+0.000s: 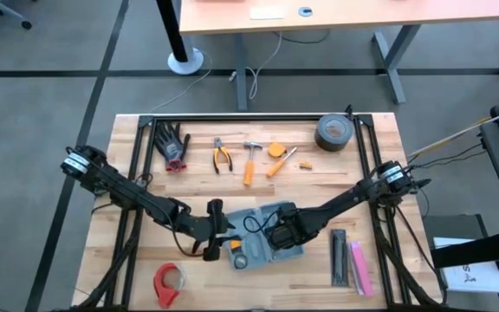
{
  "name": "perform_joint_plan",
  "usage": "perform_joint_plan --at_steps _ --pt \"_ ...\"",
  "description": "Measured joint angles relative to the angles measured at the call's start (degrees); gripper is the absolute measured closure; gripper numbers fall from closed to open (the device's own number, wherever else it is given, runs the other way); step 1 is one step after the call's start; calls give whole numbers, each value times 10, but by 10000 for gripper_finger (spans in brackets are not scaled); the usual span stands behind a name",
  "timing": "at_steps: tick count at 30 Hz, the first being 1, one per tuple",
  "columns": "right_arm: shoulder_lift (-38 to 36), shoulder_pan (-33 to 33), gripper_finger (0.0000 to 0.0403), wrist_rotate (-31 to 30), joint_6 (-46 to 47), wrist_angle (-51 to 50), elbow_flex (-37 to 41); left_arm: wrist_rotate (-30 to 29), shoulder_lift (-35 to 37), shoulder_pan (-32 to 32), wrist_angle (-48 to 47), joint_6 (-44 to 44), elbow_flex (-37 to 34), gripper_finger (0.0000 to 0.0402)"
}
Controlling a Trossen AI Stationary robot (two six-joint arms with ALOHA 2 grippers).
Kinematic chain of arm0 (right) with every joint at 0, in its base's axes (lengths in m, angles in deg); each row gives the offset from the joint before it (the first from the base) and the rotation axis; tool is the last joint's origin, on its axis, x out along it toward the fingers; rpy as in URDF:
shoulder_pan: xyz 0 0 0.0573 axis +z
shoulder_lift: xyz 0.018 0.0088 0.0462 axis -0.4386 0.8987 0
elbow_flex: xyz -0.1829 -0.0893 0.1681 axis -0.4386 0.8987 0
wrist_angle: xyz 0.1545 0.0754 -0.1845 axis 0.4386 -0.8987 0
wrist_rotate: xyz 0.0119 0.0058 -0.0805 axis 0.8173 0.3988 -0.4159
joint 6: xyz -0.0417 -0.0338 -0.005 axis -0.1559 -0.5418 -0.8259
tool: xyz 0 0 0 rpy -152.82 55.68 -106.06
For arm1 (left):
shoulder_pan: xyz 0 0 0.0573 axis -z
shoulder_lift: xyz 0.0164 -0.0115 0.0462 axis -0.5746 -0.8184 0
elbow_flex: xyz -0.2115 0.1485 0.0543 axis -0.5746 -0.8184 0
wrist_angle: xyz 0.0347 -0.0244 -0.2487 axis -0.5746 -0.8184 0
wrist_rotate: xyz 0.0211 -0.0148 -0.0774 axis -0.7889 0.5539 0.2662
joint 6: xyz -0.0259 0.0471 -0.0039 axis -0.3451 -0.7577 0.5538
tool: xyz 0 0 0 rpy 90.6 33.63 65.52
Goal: Prefit tool cases
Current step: Remove the screwdriver bits from the gray tool box
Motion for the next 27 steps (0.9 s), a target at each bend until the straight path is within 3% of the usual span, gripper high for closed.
perform_joint_plan --at_steps 12,27 --pt "1 2 251 0 -7 -71 -52 0 0 0 0 8 0 248" --pt "0 5 254 -4 -3 -75 -62 0 0 0 0 8 0 233"
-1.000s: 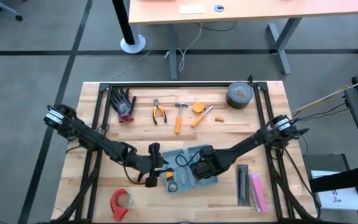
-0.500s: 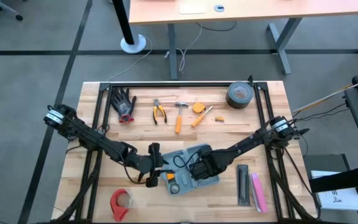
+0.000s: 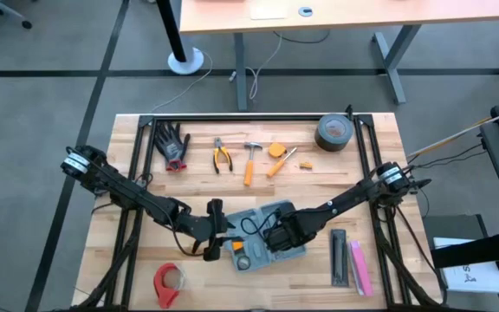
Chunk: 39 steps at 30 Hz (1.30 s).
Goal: Prefit tool cases
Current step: Remove the screwdriver bits from the gray tool box
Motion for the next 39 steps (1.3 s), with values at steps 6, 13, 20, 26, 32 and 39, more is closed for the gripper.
perform_joint_plan --at_steps 6,13,20,26,32,39 --pt "3 1 248 0 7 9 5 0 0 0 0 0 0 236" --pt "47 1 259 2 -9 35 8 0 0 0 0 0 0 245" --pt "72 -6 270 13 -21 35 6 13 0 1 -1 1 0 245" --pt "60 -6 281 -10 -32 34 10 14 0 2 2 2 0 237" --pt "54 -6 316 -18 -35 32 11 14 0 2 1 2 0 238" --pt "42 -5 318 -31 -42 32 11 14 0 2 2 2 0 247"
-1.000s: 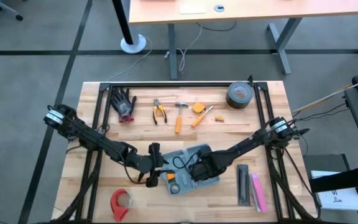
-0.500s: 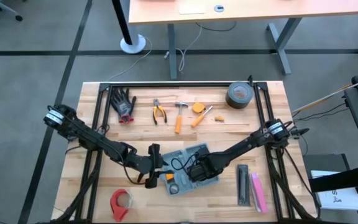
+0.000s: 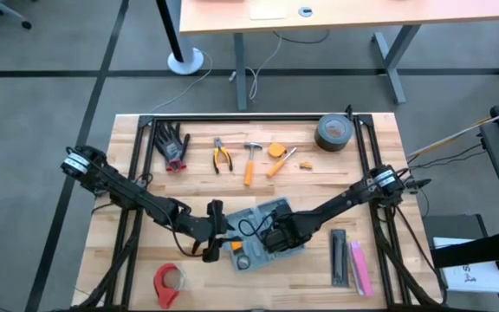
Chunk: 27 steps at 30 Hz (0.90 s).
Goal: Prefit tool cases
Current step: Remove the screwdriver bits from the gray tool box
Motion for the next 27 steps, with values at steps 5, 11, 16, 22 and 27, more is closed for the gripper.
perform_joint_plan --at_steps 5,11,16,22,27 --pt "-13 2 319 -2 0 -4 2 0 0 0 0 0 0 248" --pt "-32 6 322 -10 0 -6 2 0 0 0 0 0 0 240" --pt "-37 12 342 -14 4 -11 -3 0 0 0 0 0 0 235" --pt "-38 17 384 -15 4 -12 -5 0 0 0 0 0 0 240" --pt "-39 18 393 -24 4 -17 -6 0 0 0 0 0 0 247"
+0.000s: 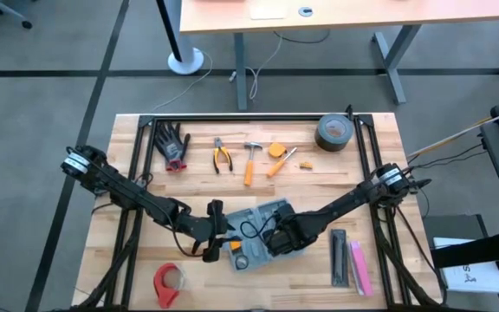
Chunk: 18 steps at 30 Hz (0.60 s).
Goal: Prefit tool cases
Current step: Remove the screwdriver bits from the gray tool box
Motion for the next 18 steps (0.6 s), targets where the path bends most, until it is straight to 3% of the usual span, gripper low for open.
perform_joint_plan --at_steps 18 --pt "-4 23 274 -31 18 -15 10 22 0 1 -2 10 0 216"
